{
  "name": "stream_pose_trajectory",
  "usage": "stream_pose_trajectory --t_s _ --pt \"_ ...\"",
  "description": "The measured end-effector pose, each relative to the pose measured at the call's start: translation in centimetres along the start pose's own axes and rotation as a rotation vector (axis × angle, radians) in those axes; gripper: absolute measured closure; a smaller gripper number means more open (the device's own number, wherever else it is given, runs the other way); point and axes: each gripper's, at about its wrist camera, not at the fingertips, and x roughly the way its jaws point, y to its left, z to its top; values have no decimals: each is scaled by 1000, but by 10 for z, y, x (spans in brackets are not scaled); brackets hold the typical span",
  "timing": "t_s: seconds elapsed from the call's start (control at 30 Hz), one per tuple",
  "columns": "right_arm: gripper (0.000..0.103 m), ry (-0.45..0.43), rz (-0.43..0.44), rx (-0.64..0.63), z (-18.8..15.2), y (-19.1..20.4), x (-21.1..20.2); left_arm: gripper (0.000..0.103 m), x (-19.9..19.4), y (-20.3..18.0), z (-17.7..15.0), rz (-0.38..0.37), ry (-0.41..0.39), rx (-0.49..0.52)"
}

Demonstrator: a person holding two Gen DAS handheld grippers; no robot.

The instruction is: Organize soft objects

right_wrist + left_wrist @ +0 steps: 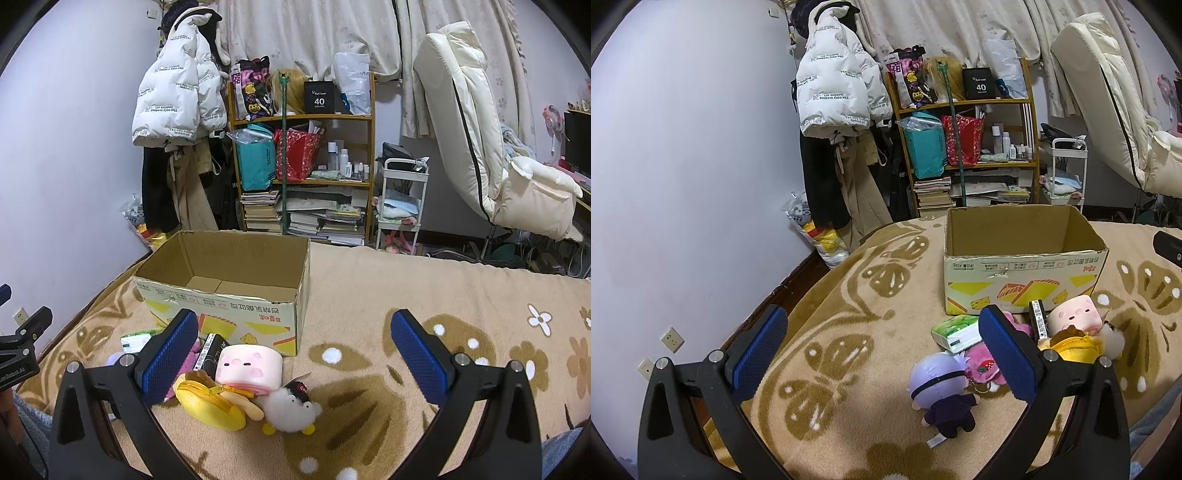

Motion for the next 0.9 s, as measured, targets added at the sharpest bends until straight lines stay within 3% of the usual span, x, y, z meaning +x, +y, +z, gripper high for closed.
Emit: stream_pose_trajectory --t_s 0.9 --pt "0 4 0 2 -1 -1 0 1 -1 0 1 2 4 3"
